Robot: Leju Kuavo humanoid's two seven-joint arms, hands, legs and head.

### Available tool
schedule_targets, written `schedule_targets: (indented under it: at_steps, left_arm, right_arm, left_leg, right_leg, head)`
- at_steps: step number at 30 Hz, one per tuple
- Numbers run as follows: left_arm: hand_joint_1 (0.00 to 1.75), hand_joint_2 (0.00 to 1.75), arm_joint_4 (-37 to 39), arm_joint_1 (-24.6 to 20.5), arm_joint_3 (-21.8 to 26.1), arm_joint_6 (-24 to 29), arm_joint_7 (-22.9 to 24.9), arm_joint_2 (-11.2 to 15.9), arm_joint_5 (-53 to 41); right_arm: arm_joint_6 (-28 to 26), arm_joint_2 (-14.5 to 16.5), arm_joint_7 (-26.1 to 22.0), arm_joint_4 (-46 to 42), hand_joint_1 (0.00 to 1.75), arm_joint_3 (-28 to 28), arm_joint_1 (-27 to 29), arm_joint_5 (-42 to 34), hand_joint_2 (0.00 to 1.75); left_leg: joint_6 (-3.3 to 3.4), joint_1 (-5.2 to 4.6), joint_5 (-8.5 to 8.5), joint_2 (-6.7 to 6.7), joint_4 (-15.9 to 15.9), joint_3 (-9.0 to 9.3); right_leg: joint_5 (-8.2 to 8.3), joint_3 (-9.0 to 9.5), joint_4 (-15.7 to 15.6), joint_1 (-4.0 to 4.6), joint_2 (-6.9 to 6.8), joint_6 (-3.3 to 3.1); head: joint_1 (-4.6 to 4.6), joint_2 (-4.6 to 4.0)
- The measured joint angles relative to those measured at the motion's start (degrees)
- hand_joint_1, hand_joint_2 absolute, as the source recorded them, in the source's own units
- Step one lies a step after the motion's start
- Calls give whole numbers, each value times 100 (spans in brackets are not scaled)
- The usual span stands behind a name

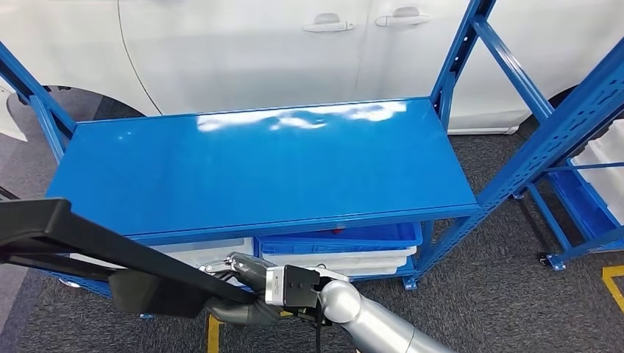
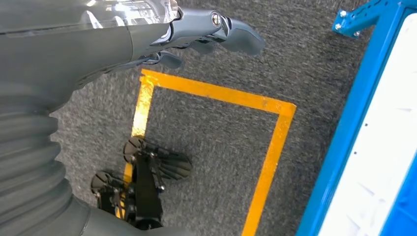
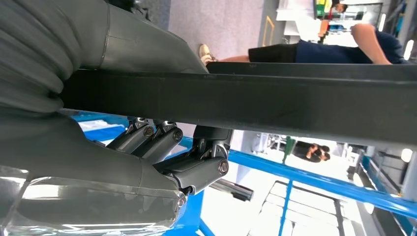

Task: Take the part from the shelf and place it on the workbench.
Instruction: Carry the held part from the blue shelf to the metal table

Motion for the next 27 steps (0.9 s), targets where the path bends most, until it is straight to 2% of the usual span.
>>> schedule_targets:
  at_steps: [1,3,4,5,6,7,8,9,10,11,12,13,14,15,16,18,19,20,21,23,24,25,26,27]
  left_arm:
    - [0,175,0,4,1,-2,-12,-6,-3]
    - [0,175,0,14,1,-17,-39,-6,-18]
    - [0,175,0,23,1,-36,-51,-8,-32]
    - [0,175,0,33,1,-54,-61,-10,-49]
    - [0,175,0,40,1,-69,-68,-11,-71]
    - [0,175,0,45,1,-78,-71,-13,-88]
    - [0,175,0,46,1,-79,-71,-13,-103]
    - [0,175,0,49,1,-79,-70,-13,-115]
    - [0,175,0,52,1,-80,-69,-13,-122]
    - [0,175,0,53,1,-80,-69,-13,-125]
    - [0,175,0,52,1,-81,-69,-13,-129]
    - [0,175,0,44,1,-82,-68,-14,-138]
    - [0,175,0,35,1,-84,-67,-15,-151]
    - [0,175,0,30,1,-85,-63,-16,-167]
    - [0,175,0,28,1,-85,-54,-17,-184]
    - [0,175,0,38,1,-79,-31,-18,-211]
    - [0,175,0,38,1,-73,-19,-19,-221]
    - [0,175,0,35,1,-65,-10,-20,-229]
    - [0,175,0,31,1,-57,-4,-21,-237]
    - [0,175,0,28,1,-49,8,-21,-267]
    - [0,175,0,30,2,-48,16,-20,-285]
    - [0,175,0,32,2,-48,25,-20,-303]
    - [0,175,0,34,3,-48,32,-19,-320]
    - [0,175,0,34,3,-49,37,-20,-334]
  right_arm:
    - [0,19,-20,55,175,4,-28,-17,175]
    - [2,36,-52,163,175,7,-56,-61,175]
    - [8,47,-70,215,175,6,-64,-87,175]
    - [17,59,-94,262,175,5,-66,-117,175]
    - [33,72,-122,310,175,3,-67,-157,175]
    - [55,84,-147,351,175,-1,-65,-195,175]
    - [81,90,-166,390,175,-8,-59,-233,175]
    - [105,93,-179,422,175,-17,-50,-266,175]
    - [123,93,-190,450,175,-26,-43,-288,175]
    - [133,93,-200,475,175,-34,-38,-303,175]
    - [139,94,-206,494,175,-40,-37,-319,175]
    - [162,96,-207,510,175,-52,-37,-351,175]
    - [202,100,-199,521,175,-78,-36,-410,175]
    - [262,106,-179,527,175,-116,-35,-506,175]
    - [332,114,-152,529,175,-167,-35,-620,175]
    - [451,125,-86,529,175,-280,-30,-871,175]
    - [490,127,-62,526,175,-341,-26,-986,175]
    - [516,127,-45,508,175,-409,-18,-1100,175]
    - [525,128,-41,468,175,-485,-5,-1208,175]
    - [488,130,-58,287,175,-665,37,-1426,175]
    - [448,131,-59,158,175,-759,61,-1521,175]
    - [400,131,-48,15,175,-851,83,-1596,175]
    - [356,131,-29,-129,175,-934,99,-1650,175]
    - [326,132,-10,-263,175,-1004,110,-1683,175]
  left_leg:
    - [-35,7,43,3,-1,-18]
    - [-104,23,99,-2,-16,-30]
    - [-136,28,23,-8,34,-62]
    - [-166,34,-153,-15,180,-115]
    - [-195,49,-421,-20,451,-201]
    - [-228,57,-712,-20,824,-307]
    - [-257,68,-935,-20,1215,-398]
    - [-284,80,-1039,-20,1515,-437]
    - [-307,93,-1009,-19,1632,-386]
    - [-327,111,-876,-19,1525,-224]
    - [-349,132,-720,-19,1216,42]
    - [-371,147,-649,-24,796,347]
    - [-359,145,-644,-43,399,612]
    - [-331,138,-682,-59,122,777]
    - [-289,118,-733,-77,-9,835]
    - [-168,102,-681,-79,-14,774]
    - [-108,100,-634,-71,-9,727]
    - [-43,101,-578,-59,-12,669]
    - [11,101,-517,-47,-16,603]
    - [68,69,-398,-39,-9,449]
    - [79,51,-340,-36,-1,369]
    - [86,30,-285,-34,8,288]
    - [89,9,-234,-33,19,210]
    - [89,-12,-188,-33,30,143]
  right_leg:
    - [-21,45,-107,19,1,-23]
    - [75,3,-153,15,-10,-80]
    - [134,-25,-189,-2,-20,-116]
    - [206,-66,-222,-21,-31,-155]
    - [277,-120,-243,-35,-41,-180]
    - [339,-194,-246,-36,-39,-194]
    - [399,-273,-241,-37,-41,-196]
    - [458,-358,-231,-41,-43,-185]
    - [515,-445,-216,-47,-44,-169]
    - [566,-530,-195,-59,-45,-147]
    - [610,-613,-164,-72,-44,-119]
    - [647,-690,-128,-77,-41,-86]
    - [681,-751,-92,-77,-40,-48]
    - [720,-790,-68,-71,-38,-10]
    - [763,-813,-61,-62,-38,28]
    - [835,-843,-64,-68,-35,107]
    - [773,-882,-21,-78,-31,141]
    - [607,-945,114,-89,-27,169]
    - [344,-1036,366,-98,-23,186]
    - [-226,-1248,1159,-95,-20,204]
    - [-369,-1307,1511,-91,-20,204]
    - [-378,-1283,1707,-85,-19,191]
    - [-278,-1157,1686,-74,-19,163]
    - [-133,-928,1446,-57,-18,116]
  head:
    - [8,0]
    - [28,-1]
    - [28,-1]
    - [23,-1]
    - [20,-1]
    - [15,0]
    - [12,0]
    - [11,0]
    - [11,0]
    - [11,0]
    - [10,0]
    - [5,0]
    - [1,0]
    - [-2,0]
    - [-6,0]
    - [-3,-1]
    - [2,-1]
    - [9,-1]
    - [15,-1]
    - [24,-1]
    - [25,-1]
    - [26,-1]
    - [26,0]
    - [25,0]
